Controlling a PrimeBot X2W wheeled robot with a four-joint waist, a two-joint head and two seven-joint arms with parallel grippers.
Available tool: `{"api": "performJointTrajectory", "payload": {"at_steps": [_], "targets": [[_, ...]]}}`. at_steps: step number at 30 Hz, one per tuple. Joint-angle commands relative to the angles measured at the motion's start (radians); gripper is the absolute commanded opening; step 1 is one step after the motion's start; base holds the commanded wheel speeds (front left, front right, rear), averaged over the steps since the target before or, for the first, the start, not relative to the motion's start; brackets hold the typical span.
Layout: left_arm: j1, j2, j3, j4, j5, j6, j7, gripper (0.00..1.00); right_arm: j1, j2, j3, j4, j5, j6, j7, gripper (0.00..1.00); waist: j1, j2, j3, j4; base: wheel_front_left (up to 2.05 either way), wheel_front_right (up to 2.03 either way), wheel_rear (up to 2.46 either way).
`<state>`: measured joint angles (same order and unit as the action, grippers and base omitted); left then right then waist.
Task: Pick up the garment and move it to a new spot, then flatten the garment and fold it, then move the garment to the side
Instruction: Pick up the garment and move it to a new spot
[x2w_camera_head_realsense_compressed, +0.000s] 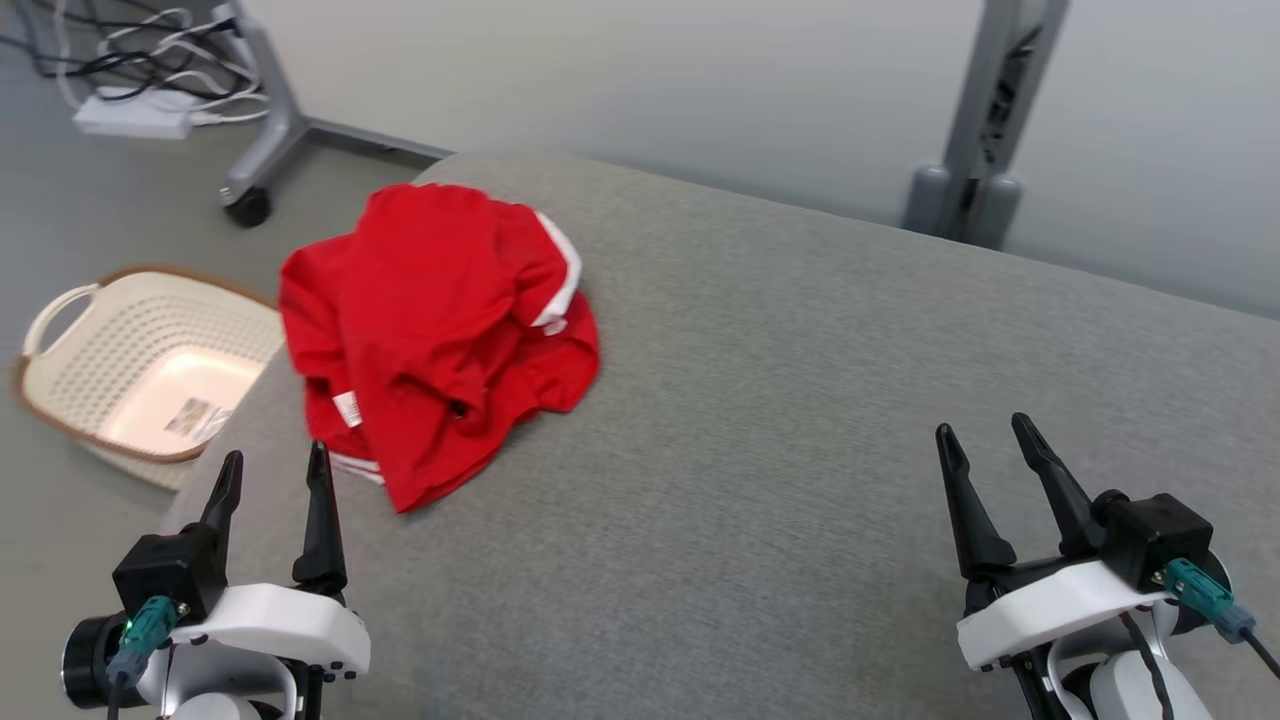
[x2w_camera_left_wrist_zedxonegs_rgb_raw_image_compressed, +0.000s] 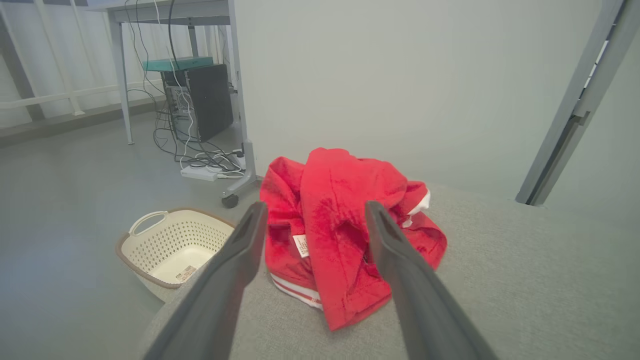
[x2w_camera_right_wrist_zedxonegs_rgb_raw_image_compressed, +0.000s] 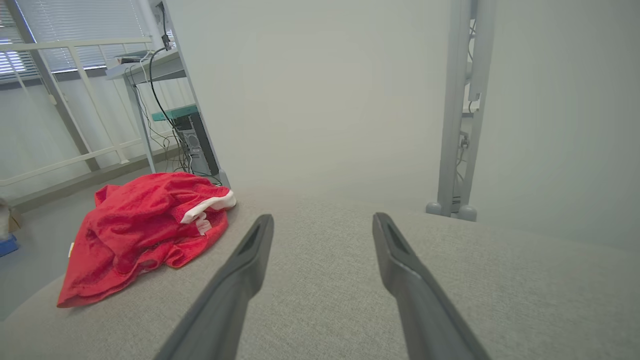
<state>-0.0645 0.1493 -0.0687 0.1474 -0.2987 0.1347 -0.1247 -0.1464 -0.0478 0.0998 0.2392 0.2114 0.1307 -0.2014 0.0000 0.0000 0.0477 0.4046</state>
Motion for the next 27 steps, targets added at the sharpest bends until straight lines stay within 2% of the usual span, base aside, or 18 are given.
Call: {"api": "performJointTrajectory", "payload": {"at_steps": [1,8,27], "targets": [[0.004,0.001,0.004,0.002,-0.006,0.007,-0.007,1.00,-0.005,-0.006,-0.002,0.002,0.003,0.000,0.003,1.00,0.0000,0.0000,0.003,0.060,0.00,0.00,0.00],[-0.003,-0.003,0.002,0.009,-0.021,0.005,-0.018,1.00,-0.011,-0.006,0.002,0.011,0.000,0.000,0.003,1.00,0.0000,0.0000,0.009,0.105,0.00,0.00,0.00],[-0.037,0.001,-0.011,-0.002,-0.032,0.014,-0.012,1.00,-0.015,-0.005,-0.002,0.009,-0.008,0.000,-0.006,1.00,0.0000,0.0000,0.016,0.102,0.00,0.00,0.00]]}}
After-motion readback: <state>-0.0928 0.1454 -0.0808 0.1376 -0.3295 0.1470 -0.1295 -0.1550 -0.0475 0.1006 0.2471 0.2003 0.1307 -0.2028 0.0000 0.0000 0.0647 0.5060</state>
